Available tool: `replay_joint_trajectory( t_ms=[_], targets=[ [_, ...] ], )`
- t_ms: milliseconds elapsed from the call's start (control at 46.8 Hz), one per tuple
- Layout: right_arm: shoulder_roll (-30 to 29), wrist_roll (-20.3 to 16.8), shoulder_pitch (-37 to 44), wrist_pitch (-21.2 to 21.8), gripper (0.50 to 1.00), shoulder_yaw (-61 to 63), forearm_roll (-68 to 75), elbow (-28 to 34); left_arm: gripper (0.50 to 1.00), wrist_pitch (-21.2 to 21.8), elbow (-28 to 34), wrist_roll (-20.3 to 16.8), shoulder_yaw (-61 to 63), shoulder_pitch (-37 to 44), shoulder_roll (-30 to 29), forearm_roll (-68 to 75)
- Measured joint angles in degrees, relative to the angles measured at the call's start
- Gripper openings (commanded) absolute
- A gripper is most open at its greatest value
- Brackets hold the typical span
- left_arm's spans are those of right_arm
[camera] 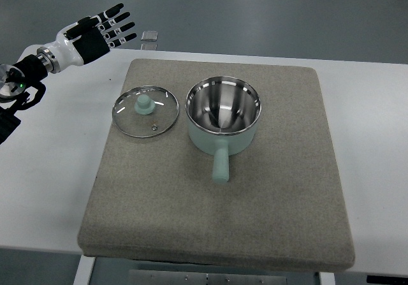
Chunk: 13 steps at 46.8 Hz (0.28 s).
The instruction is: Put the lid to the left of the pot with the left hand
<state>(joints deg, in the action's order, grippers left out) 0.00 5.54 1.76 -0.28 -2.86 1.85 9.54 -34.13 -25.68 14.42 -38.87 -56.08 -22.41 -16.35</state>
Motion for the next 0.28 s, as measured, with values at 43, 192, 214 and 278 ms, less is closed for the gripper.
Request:
replay_joint_trajectory(
  t_ms=[43,192,214,278],
  targets=[
    [0.0,0.0,0.0,0.0,0.924,0.0,0.0,0.2,0.996,0.0,0.0,0.0,0.0,0.0,0.0,0.0],
    [0.0,0.2,-0.2,0.0,0.924,-0.1,0.0,0.3,0.994,0.0,0.2,0.0,0.0,0.0,0.0,0.0],
    [0.0,0.3,-0.3,0.0,0.924,-0.1,0.0,0.3,0.994,0.0,0.2,0.0,0.1,0.1,0.0,0.0],
    [0.0,0.5,-0.3,0.0,0.924,-0.1,0.1,0.4,0.996,-0.1,0.3,0.0,0.1,0.1,0.0,0.0]
  ],
)
